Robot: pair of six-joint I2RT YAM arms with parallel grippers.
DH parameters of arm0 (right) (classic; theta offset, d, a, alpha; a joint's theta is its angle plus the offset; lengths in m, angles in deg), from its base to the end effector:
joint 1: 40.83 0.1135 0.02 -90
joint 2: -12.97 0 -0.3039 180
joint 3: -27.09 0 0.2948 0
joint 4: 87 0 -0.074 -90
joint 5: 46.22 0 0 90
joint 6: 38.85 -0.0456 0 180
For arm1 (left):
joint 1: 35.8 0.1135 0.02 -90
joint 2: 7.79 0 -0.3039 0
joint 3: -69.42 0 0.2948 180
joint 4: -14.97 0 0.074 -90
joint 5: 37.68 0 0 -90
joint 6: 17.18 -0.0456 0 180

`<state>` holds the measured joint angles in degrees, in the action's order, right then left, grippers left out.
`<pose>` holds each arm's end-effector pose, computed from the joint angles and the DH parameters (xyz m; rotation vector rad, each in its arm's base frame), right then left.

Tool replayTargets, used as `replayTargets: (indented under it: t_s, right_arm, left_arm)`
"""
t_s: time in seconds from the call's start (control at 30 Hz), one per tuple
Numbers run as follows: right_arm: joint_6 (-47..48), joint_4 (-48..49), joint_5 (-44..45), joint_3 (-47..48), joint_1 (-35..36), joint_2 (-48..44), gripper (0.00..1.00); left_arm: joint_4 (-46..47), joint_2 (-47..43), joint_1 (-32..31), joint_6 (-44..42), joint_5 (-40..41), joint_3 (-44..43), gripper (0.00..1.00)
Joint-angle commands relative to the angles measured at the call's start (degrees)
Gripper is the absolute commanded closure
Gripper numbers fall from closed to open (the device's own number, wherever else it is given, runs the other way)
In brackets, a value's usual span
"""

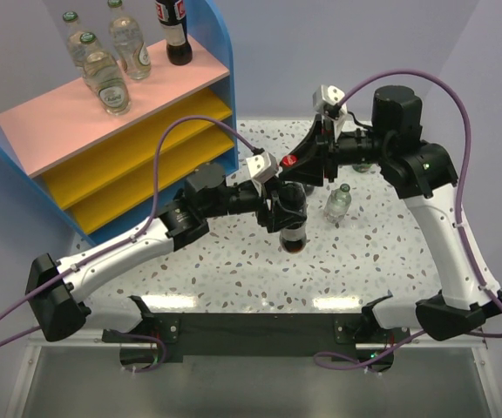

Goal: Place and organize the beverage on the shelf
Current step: Adjust the drink.

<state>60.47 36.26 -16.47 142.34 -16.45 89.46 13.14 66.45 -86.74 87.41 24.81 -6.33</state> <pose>0.2303 0.1478 0.5637 -1.1992 1.4436 1.1594 0.2020 -0.2824 0.4131 0.9109 1.4659 -1.2476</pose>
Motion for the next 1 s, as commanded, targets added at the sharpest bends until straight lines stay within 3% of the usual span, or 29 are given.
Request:
replayTargets:
  t_s: [0.0, 0.33, 0.47, 0.97]
  right_arm:
    - [-3.3, 3.8, 0.6, 3.2, -0.5, -2.7, 1.00]
    - [-10.4, 9.3, 1.7, 4.8, -2.2, -3.1, 1.00]
    - [-12.2, 10.6, 1.9, 5.4, -2.8, -2.9, 1.00]
    - [-18.9, 15.8, 1.4, 7.6, -5.7, -2.3, 1.00]
  left_arm:
    - [17.7, -4.9, 0.4, 4.4, 0.3, -1.4, 0.54]
    - [19.1, -5.1, 0.0, 2.8, -0.7, 1.7, 0.34]
    - [18.8, -5.0, -0.1, 1.8, -0.5, 2.7, 0.18]
    - [14.8, -3.3, -0.9, -2.5, 1.2, 6.9, 0.11]
